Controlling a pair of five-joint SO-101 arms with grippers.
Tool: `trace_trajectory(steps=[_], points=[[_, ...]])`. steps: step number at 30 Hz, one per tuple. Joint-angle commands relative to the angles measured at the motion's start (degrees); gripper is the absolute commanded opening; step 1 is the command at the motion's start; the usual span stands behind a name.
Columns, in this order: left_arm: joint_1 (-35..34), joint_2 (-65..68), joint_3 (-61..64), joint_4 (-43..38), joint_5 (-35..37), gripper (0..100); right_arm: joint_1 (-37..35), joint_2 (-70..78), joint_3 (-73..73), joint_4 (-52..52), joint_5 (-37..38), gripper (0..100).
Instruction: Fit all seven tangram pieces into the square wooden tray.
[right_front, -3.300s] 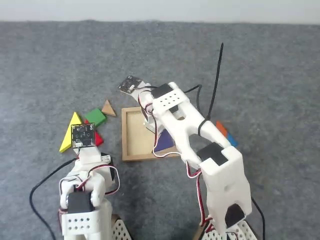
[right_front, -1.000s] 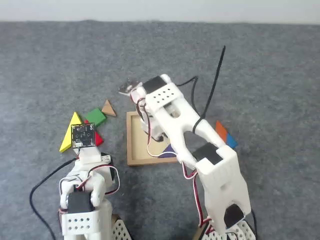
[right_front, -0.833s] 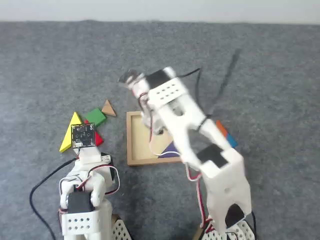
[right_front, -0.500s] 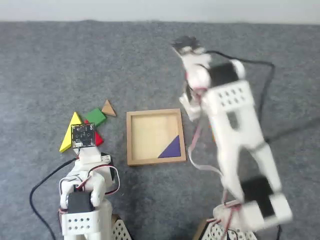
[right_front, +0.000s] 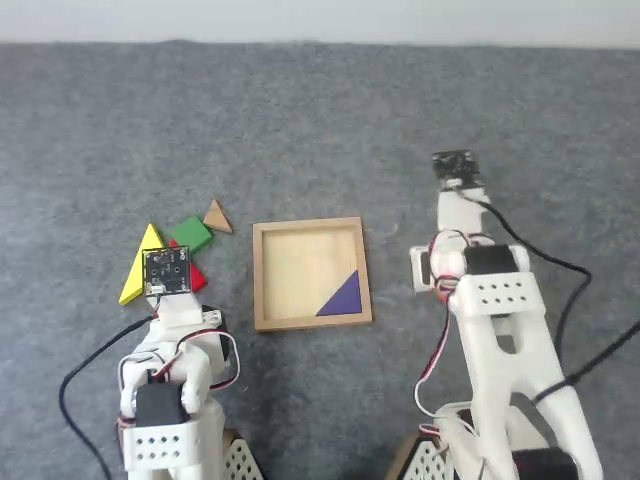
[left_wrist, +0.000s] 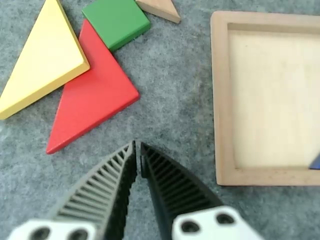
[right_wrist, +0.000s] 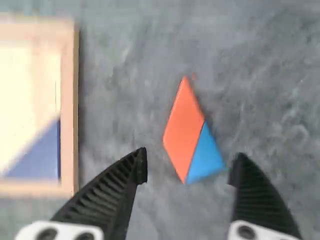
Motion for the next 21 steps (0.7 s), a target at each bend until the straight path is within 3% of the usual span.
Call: trace_trajectory(steps=[1, 4, 14, 21], points=[[-0.09, -1.23, -0.84, -0.09, 0.26, 2, 1.36, 6.73, -0.09, -11.82, -5.89, 33.6], [-0.09, -1.23, -0.84, -0.09, 0.26, 2, 1.54, 13.93, -2.9, -13.67, -6.15, 31.9], [-0.09, -1.23, -0.84, -0.09, 0.26, 2, 1.54, 27.03, -15.3, -4.97, -6.24, 16.7], [-0.09, -1.23, -0.84, -0.09, 0.26, 2, -0.31, 33.89, -19.25, -4.53, -5.89, 15.4]])
